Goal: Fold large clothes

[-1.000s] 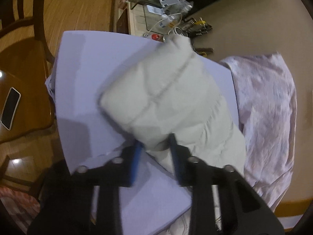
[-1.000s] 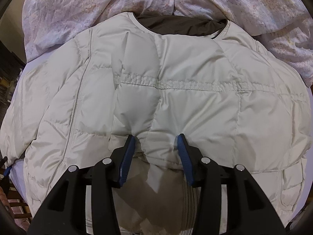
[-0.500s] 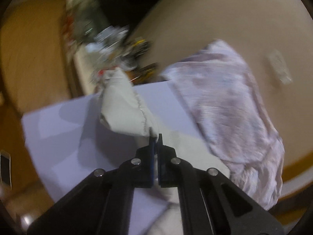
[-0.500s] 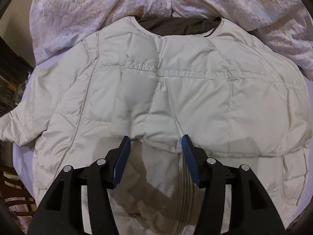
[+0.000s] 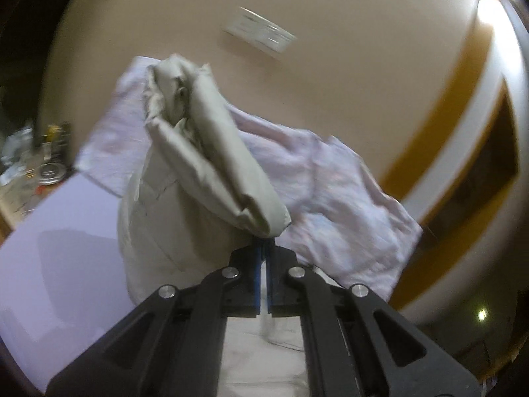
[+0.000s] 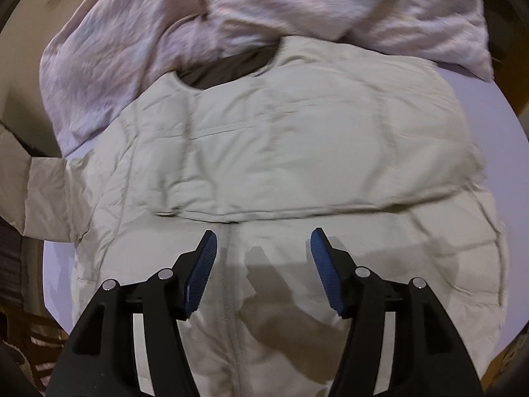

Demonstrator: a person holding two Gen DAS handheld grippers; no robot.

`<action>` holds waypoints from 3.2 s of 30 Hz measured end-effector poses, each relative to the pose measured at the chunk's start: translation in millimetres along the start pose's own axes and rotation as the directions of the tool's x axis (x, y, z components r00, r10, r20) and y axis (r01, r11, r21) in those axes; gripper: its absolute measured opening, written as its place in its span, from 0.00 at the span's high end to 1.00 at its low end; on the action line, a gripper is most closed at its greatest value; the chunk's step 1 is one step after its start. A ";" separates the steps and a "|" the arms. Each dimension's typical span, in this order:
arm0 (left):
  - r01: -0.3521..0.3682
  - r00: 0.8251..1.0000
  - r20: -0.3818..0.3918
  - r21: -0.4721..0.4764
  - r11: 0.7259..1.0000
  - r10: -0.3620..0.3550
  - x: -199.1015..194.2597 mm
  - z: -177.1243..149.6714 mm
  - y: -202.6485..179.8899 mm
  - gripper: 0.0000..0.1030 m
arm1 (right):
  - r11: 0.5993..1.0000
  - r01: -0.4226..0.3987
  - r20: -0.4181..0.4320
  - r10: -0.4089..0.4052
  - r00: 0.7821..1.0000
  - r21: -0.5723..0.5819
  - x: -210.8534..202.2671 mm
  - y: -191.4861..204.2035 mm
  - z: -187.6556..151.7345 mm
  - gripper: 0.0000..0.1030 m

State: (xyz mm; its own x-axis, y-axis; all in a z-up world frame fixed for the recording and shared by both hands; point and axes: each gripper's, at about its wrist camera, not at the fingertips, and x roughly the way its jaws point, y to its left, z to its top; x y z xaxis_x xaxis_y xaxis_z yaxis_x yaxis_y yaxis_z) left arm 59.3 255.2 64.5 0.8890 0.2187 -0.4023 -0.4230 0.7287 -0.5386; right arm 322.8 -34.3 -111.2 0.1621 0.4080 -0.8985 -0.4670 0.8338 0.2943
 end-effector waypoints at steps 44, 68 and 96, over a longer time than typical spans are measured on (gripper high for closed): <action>-0.309 0.847 -0.400 0.162 0.937 0.349 49.0 -122.7 65.0 0.24 | 0.980 0.037 0.092 -0.019 0.996 -0.197 42.9 74.3 90.2 0.65; -0.346 0.782 -0.470 0.220 0.912 0.410 47.2 -138.1 89.4 0.17 | 0.996 0.033 -0.033 -0.036 0.999 -0.077 51.1 25.3 53.6 0.38; -0.326 0.706 -0.654 0.041 0.945 0.272 9.2 -189.6 160.7 0.17 | 0.925 -0.060 -0.244 0.162 0.956 0.376 -44.2 -250.8 -69.3 0.26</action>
State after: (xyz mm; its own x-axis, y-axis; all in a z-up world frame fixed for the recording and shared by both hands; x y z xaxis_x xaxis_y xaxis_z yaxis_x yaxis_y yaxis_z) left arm -33.8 251.2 -166.1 0.3982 -0.0716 -0.9145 -0.6822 0.6434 -0.3474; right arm 372.5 -287.2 -167.9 -0.1325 0.4341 -0.8911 -0.1146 0.8863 0.4488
